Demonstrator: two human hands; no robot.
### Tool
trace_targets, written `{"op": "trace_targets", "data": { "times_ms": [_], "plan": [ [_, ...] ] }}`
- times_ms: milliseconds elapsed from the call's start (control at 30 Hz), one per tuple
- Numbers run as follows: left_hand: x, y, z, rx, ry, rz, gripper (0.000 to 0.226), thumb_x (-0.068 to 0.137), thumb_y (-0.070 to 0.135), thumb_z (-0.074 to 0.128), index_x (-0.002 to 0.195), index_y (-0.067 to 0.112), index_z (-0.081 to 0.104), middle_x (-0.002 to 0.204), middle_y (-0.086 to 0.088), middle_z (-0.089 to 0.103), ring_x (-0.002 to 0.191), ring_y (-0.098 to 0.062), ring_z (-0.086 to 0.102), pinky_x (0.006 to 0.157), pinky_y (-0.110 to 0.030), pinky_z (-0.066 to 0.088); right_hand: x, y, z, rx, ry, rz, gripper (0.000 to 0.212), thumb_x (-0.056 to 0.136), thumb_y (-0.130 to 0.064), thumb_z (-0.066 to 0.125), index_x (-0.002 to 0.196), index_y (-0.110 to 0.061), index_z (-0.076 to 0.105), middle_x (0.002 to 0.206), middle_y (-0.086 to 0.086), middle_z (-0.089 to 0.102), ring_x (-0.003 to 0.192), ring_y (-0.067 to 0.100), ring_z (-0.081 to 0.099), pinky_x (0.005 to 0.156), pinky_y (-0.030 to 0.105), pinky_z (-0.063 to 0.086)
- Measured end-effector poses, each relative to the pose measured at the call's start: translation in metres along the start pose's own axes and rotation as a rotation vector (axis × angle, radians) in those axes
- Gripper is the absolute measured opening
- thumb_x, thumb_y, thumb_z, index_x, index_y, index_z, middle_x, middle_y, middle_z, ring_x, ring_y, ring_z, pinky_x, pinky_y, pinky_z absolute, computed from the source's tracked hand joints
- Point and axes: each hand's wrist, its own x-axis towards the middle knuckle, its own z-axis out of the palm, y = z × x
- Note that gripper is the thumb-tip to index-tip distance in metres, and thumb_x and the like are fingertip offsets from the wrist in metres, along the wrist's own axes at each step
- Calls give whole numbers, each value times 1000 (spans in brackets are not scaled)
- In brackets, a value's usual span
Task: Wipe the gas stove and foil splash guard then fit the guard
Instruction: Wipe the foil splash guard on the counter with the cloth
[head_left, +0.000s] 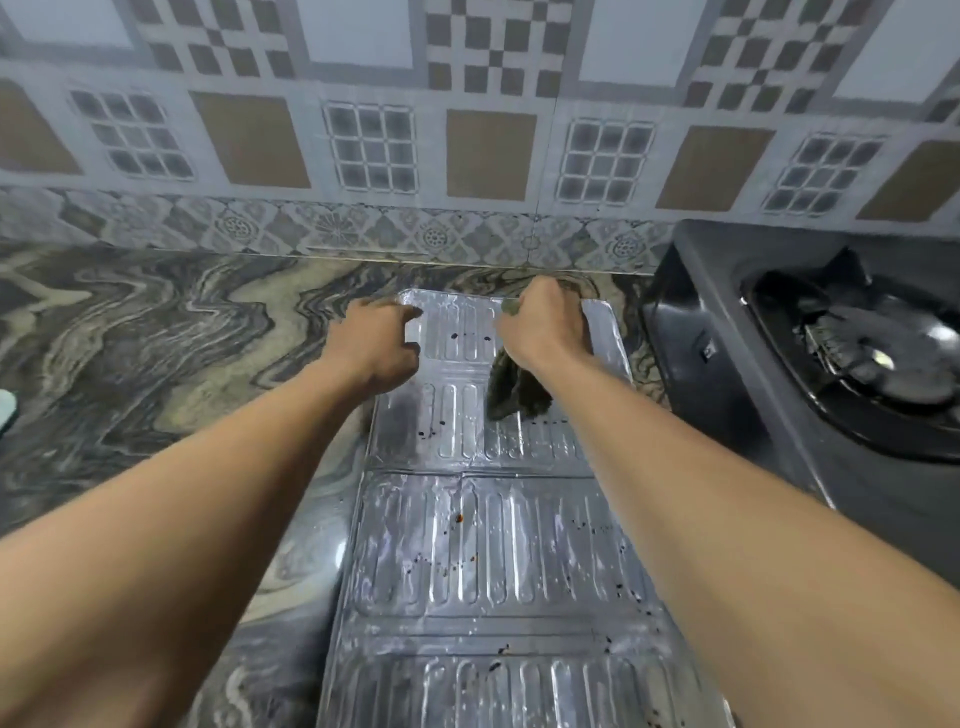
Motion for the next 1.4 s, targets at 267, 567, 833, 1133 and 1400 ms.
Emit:
{"op": "trace_targets", "data": {
  "times_ms": [267,567,833,1133,1400],
  "plan": [
    [34,-37,17,185,-198,65,68,96,47,50,156,28,26,166,5,15,153,-31,1,117,-67,10,29,-30,60,-101,67,-4,27,96,-19,59,72,-13,49,77,2,54,69,24,50,59,28,37],
    [38,-55,31,321,-240,228,73,90,46,48,157,29,24,165,8,17,153,-29,4,114,-69,7,25,4,98,-156,-59,-369,25,99,-15,47,120,-18,60,107,4,64,95,28,60,79,42,52],
    [39,-52,29,327,-244,258,73,91,41,46,158,25,20,165,10,13,153,-28,-4,115,-69,3,31,14,119,-285,-304,-496,50,103,-4,35,151,-18,26,160,12,28,150,32,15,122,53,10],
    [37,-55,37,257,-248,203,70,95,42,41,159,28,14,165,15,5,152,-32,-9,112,-71,-5,47,10,125,-297,-336,-568,53,108,-22,30,157,-10,16,165,10,8,153,23,0,123,43,-3],
    [32,-55,38,261,-270,172,67,99,45,32,159,29,5,165,17,-2,151,-35,-12,110,-74,-9,56,17,118,-414,-386,-521,57,109,-28,22,158,-12,-1,165,9,-9,152,22,-12,122,42,-9]
  ]
}}
